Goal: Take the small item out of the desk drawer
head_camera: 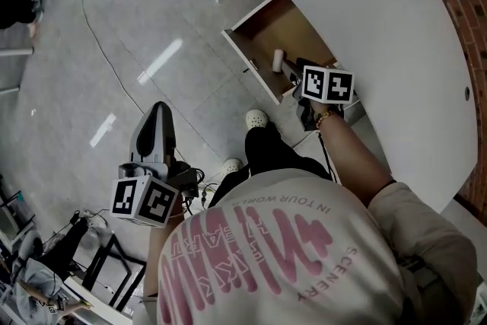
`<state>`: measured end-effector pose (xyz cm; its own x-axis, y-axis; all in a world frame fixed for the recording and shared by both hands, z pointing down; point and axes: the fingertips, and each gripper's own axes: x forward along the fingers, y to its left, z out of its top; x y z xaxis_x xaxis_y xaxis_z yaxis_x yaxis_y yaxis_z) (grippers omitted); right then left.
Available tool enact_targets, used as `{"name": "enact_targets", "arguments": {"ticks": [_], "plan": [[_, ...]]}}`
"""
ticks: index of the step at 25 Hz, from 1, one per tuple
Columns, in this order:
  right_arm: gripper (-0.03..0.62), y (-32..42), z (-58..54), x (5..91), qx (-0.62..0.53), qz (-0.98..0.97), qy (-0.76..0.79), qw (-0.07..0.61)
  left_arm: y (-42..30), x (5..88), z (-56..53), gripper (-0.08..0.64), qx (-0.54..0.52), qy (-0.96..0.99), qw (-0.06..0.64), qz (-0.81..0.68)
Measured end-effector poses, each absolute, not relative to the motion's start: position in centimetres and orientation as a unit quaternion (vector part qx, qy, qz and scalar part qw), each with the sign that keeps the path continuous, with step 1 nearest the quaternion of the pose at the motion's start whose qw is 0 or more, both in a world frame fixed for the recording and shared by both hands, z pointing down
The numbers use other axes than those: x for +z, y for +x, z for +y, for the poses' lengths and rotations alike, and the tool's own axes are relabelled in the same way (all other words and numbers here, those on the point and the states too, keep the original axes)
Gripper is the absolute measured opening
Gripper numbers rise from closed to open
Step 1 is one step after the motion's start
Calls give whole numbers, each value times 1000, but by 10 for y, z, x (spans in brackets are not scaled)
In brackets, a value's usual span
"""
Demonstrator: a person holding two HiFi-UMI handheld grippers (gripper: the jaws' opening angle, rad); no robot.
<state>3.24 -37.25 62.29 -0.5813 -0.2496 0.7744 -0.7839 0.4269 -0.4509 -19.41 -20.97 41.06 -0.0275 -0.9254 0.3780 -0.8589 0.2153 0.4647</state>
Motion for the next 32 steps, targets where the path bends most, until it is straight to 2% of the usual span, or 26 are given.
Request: {"name": "enact_targets", "arguments": {"ticks": [7, 32], "plan": [[194, 33, -381, 672, 427, -759, 330, 364, -197, 427, -206, 5, -46, 591, 331, -734], [193, 19, -411, 805, 432, -679, 378, 457, -218, 476, -165, 5, -42, 504, 365, -782]]}}
